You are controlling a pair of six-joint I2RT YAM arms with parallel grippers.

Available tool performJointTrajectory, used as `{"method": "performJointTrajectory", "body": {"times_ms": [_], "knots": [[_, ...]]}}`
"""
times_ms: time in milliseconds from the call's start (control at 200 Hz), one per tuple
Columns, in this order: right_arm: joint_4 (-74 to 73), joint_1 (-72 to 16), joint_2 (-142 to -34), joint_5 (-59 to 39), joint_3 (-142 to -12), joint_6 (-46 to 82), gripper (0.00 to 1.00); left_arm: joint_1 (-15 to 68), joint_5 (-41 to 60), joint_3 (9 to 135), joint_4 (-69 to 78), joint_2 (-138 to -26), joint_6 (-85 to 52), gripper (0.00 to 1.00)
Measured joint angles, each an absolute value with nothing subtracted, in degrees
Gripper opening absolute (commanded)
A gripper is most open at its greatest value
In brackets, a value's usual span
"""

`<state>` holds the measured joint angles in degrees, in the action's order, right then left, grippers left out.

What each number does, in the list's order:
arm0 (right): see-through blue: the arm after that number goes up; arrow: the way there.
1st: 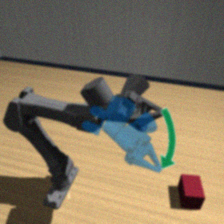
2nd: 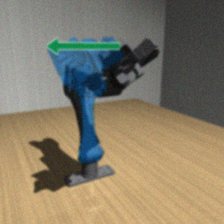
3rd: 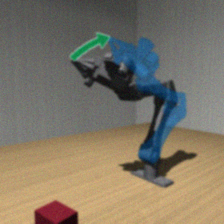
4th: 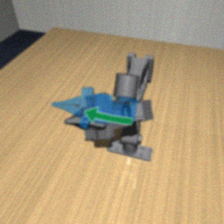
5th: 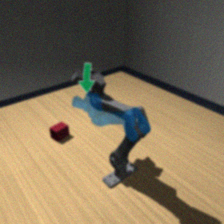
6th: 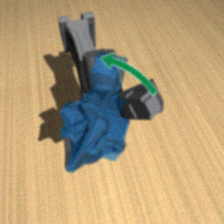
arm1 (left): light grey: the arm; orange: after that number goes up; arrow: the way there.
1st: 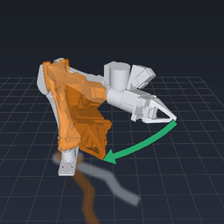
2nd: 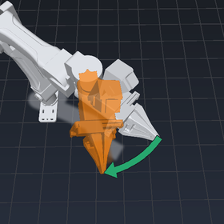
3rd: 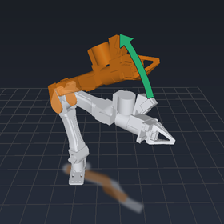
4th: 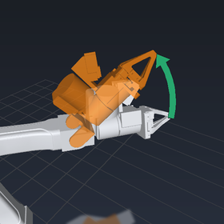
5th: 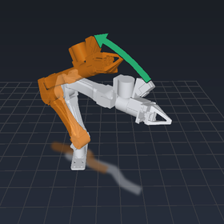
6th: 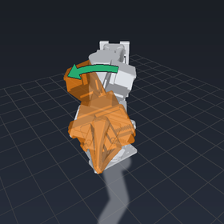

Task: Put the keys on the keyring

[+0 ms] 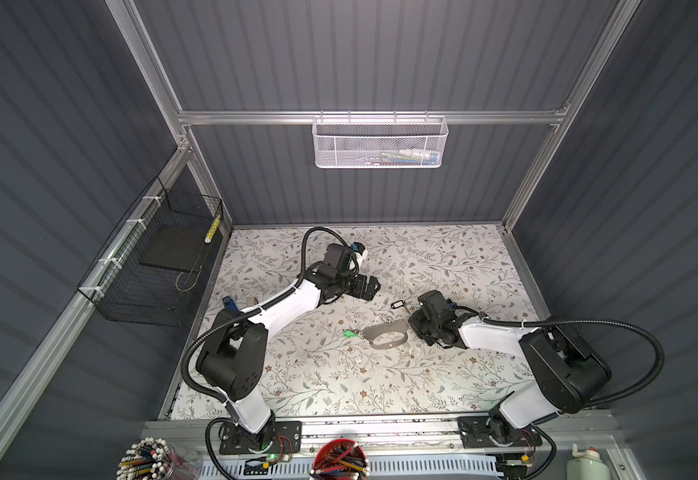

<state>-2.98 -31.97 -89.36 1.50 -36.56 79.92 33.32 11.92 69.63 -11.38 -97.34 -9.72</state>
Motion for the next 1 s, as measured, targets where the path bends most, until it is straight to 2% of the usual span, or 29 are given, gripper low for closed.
{"method": "performJointTrajectory", "body": {"times_ms": [240, 555, 815, 1001], "knots": [[-3.2, -32.0, -89.4, 1.5, -36.9, 79.9, 0.03, 33.3, 11.9, 69.6, -11.4, -97.4, -9.7, 1.00], [0.9, -32.0, -89.4, 1.4, -40.0, 76.2, 0.00, 33.3, 11.5, 69.6, -11.9, -97.4, -9.7, 1.00], [6.9, -32.0, -90.9, -3.9, -52.6, 59.4, 0.00, 33.3, 7.6, 69.6, -13.1, -96.8, -8.5, 1.00], [10.7, -32.6, -89.8, -7.1, -57.5, 44.9, 0.00, 33.0, 3.5, 69.6, -14.7, -91.4, -6.5, 1.00]]}}
